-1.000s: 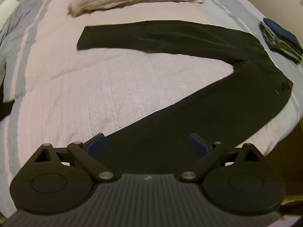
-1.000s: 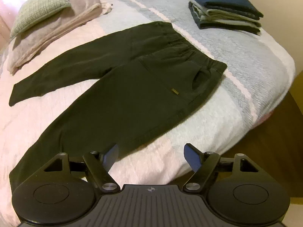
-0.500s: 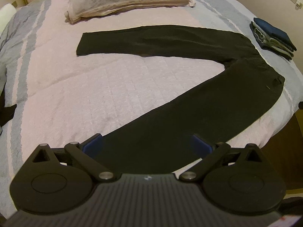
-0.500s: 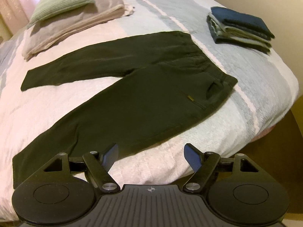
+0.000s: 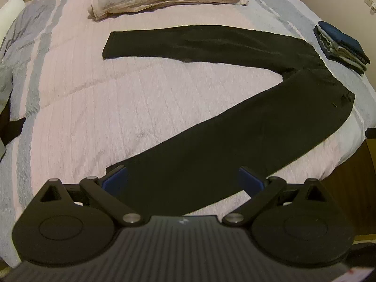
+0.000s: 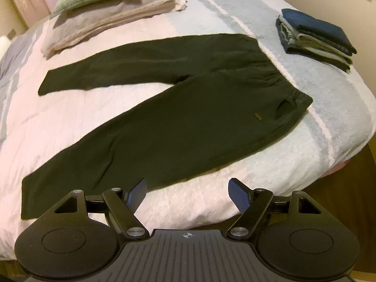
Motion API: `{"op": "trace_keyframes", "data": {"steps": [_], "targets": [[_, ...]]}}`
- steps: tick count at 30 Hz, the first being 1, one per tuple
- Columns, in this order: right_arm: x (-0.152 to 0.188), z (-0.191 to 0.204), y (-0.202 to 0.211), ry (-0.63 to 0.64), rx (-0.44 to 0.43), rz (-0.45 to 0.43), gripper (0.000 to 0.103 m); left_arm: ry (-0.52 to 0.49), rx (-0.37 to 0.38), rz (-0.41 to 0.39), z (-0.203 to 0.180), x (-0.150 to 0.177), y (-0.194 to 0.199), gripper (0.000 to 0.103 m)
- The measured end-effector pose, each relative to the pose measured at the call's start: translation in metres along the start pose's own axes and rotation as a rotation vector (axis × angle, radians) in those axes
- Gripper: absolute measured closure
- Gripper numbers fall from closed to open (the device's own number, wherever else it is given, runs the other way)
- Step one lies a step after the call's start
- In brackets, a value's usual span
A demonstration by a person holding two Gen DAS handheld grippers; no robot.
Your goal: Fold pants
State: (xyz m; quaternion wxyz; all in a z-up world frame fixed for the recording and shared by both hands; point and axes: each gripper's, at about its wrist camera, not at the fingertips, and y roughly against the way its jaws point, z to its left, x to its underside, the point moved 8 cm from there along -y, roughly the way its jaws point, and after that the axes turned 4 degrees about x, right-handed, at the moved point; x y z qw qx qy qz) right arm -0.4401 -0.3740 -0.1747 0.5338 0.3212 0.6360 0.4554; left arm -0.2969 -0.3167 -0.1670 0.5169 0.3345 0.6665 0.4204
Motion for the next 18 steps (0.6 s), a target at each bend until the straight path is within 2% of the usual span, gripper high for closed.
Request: {"op": "trace_keyframes", "data": {"steps": [18], "targets": [[0.016, 0.008, 0.011, 0.033, 0.023, -0.010, 0.029, -0.006, 0.021, -0.010, 0.001, 0.016, 0.012, 0.005]]}}
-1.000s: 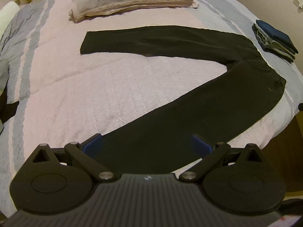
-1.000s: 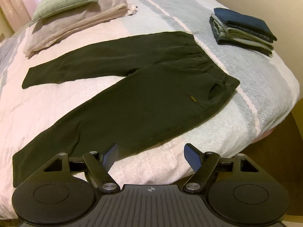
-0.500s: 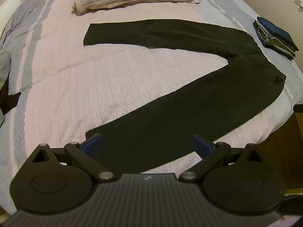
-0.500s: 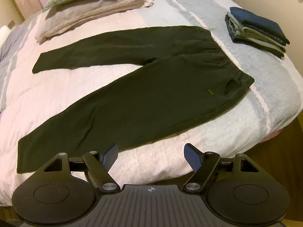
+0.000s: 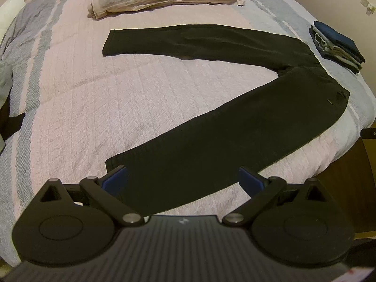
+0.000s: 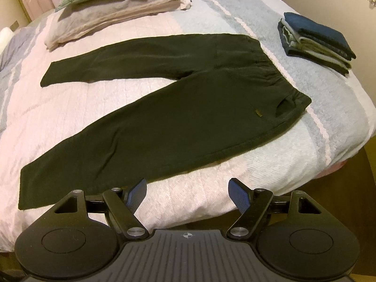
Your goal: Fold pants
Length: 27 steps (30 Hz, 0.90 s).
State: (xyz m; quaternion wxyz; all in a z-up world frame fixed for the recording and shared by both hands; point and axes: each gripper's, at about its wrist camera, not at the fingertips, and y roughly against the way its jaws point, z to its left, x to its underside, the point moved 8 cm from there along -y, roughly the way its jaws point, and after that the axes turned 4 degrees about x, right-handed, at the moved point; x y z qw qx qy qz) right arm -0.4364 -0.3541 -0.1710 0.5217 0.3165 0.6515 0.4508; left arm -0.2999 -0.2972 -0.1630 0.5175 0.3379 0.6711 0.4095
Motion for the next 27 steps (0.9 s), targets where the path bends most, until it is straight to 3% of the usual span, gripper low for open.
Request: {"op": "trace_keyframes", "data": {"steps": [6, 14, 20, 27], "targets": [[-0.003, 0.002, -0.003, 0.019, -0.004, 0.005, 0.029, 0.017, -0.007, -0.003, 0.002, -0.001, -0.001, 0.005], [-0.034, -0.007, -0.027, 0.079, -0.023, 0.012, 0.029, 0.070, -0.044, -0.005, -0.003, -0.016, -0.014, 0.004], [-0.073, -0.048, -0.064, 0.136, -0.061, 0.042, 0.029, 0.127, -0.080, 0.017, -0.034, -0.041, -0.042, 0.004], [-0.143, -0.127, -0.106, 0.218, -0.076, 0.058, 0.029, 0.175, -0.113, 0.042, -0.087, -0.089, -0.071, 0.004]]}}
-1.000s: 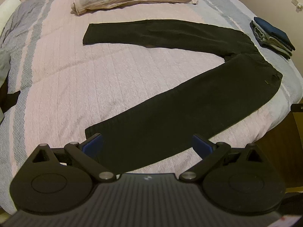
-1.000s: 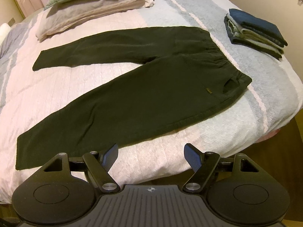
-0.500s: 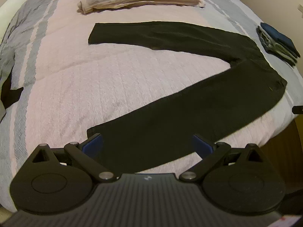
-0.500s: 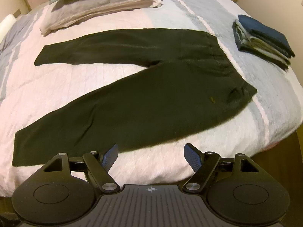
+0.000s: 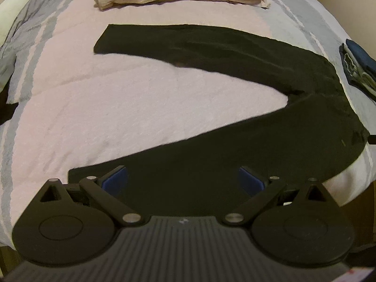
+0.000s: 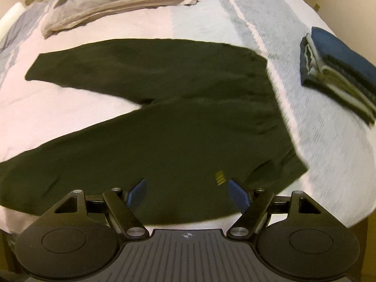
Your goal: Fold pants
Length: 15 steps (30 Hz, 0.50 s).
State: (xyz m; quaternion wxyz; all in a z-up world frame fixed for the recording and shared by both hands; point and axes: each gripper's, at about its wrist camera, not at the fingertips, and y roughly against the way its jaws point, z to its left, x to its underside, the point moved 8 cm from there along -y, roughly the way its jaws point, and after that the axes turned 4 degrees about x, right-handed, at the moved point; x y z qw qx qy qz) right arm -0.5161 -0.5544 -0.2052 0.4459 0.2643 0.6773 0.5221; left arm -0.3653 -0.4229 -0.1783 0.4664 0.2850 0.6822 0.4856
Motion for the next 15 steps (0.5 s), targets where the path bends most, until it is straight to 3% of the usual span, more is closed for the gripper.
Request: {"op": "trace_keyframes", "data": {"steps": [9, 15], "targets": [[-0.076, -0.063, -0.025, 0.145, -0.018, -0.042, 0.029, -0.004, -0.003, -0.028, -0.032, -0.068, -0.023, 0.004], [-0.116, -0.056, -0.037, 0.214, -0.035, -0.057, 0.029, -0.081, 0.017, -0.047, -0.015, -0.125, -0.047, 0.005]]}}
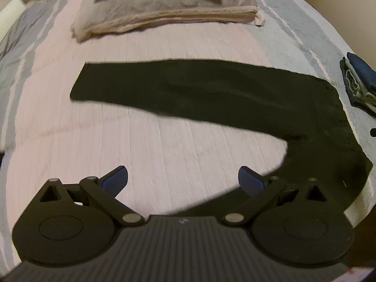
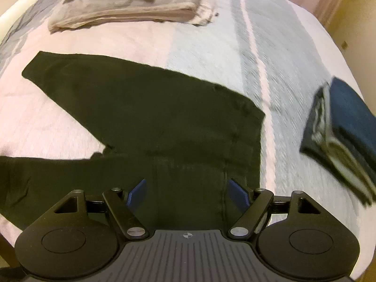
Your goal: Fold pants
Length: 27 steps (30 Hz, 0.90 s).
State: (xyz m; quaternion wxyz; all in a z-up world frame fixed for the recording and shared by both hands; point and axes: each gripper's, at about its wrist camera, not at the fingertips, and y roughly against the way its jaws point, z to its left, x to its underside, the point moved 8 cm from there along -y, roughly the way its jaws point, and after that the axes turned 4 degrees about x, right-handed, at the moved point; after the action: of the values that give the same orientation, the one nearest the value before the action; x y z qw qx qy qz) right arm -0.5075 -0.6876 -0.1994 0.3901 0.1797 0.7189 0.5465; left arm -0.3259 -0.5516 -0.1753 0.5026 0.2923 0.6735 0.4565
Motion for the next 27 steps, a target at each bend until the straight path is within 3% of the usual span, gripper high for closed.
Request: {"op": "trace_keyframes", "data": {"steps": [9, 16, 19, 22, 24, 27], "targets": [[-0.070, 0.024, -0.035, 0.214, -0.030, -0.037, 0.029, -0.262, 0.019, -0.005, 0.072, -0.105, -0.073, 0.008], [-0.115, 0.024, -0.100, 0.360, -0.051, -0.014, 0.030, -0.477, 0.053, 0.021, 0.118, -0.173, -0.159, 0.018], [-0.132, 0.022, -0.129, 0.416, -0.059, -0.014, 0.030, -0.572, 0.095, 0.045, 0.127, -0.188, -0.197, 0.022], [-0.149, 0.018, -0.159, 0.471, -0.094, -0.034, 0.034, -0.688, 0.079, 0.083, 0.133, -0.195, -0.230, 0.031], [-0.157, 0.011, -0.182, 0.491, -0.099, -0.035, 0.041, -0.724, 0.083, 0.112, 0.139, -0.198, -0.253, 0.034], [-0.166, 0.002, -0.210, 0.529, -0.095, -0.027, 0.043, -0.762, 0.092, 0.146, 0.147, -0.206, -0.279, 0.035]]}}
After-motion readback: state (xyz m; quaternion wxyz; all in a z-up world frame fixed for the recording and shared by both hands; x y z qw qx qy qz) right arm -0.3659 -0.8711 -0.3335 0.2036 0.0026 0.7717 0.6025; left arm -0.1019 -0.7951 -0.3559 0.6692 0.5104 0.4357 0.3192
